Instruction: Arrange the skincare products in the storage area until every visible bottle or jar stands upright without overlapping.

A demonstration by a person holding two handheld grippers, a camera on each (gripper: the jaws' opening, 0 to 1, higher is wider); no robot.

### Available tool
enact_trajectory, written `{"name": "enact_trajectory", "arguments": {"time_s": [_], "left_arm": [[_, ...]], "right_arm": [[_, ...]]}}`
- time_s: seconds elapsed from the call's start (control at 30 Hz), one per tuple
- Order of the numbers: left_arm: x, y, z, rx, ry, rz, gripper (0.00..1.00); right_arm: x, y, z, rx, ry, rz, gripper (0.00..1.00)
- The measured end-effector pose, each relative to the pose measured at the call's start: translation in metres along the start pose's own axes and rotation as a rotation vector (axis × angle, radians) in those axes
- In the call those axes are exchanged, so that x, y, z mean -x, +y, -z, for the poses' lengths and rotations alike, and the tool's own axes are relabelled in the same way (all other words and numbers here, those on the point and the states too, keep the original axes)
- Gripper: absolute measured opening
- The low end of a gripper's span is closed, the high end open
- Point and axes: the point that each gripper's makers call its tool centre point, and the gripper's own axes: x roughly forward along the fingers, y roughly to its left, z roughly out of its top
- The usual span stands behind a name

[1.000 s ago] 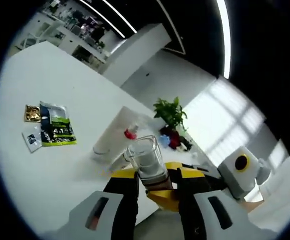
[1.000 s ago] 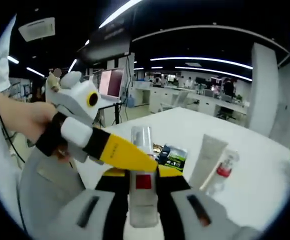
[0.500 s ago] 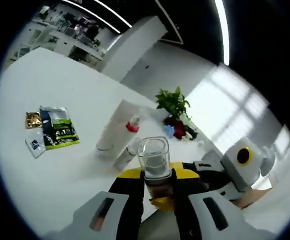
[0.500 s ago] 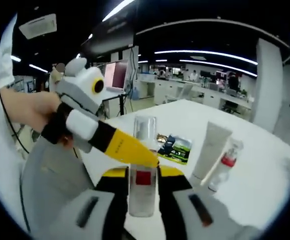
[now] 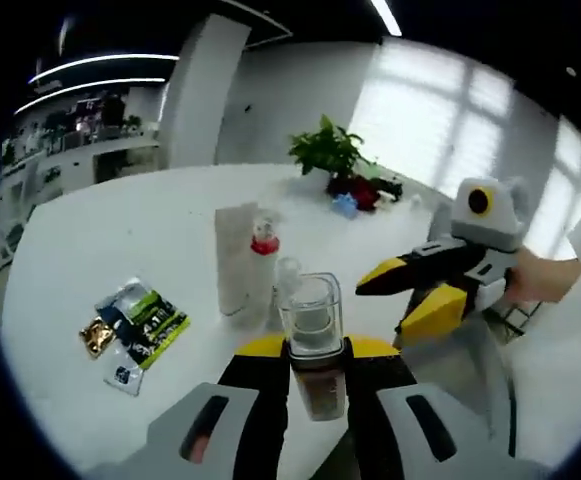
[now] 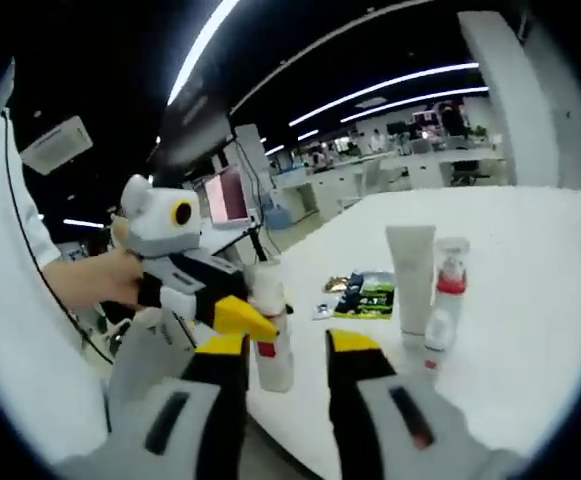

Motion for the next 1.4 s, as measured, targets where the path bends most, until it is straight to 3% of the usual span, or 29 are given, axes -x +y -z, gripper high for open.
{"name": "enact_trajectory", "arguments": {"time_s": [0.23, 0.67, 0.97, 1.07, 1.23, 1.4], "left_arm": [[-0.003, -0.020, -0.001, -0.140, 0.041, 0.121, 0.17], [-0.006, -0.038, 0.004, -0.218, 0.082, 0.237, 0.18], [-0.009, -0.040, 0.005, -0.230, 0.089, 0.267, 0.18], [-0.010, -0.039, 0.001, -0.267, 0.074, 0.263, 0.18], [-0.013, -0.036, -0.002, -0.259, 0.067, 0.254, 0.18], [-0.021, -0.034, 0.008, -0.278, 0.106, 0.241, 0.20]], "right_arm": [[-0.009, 0.017, -0.006, 0.086, 0.022, -0.094, 0.31], [-0.015, 0.018, -0.008, 0.100, 0.022, -0.105, 0.29], [-0.015, 0.016, -0.004, 0.070, 0.015, -0.095, 0.22], [-0.014, 0.015, -0.008, 0.092, 0.002, -0.079, 0.22], [-0.014, 0.013, -0.011, 0.127, 0.005, -0.063, 0.21], [-0.014, 0.011, -0.017, 0.123, -0.019, -0.051, 0.21]]}}
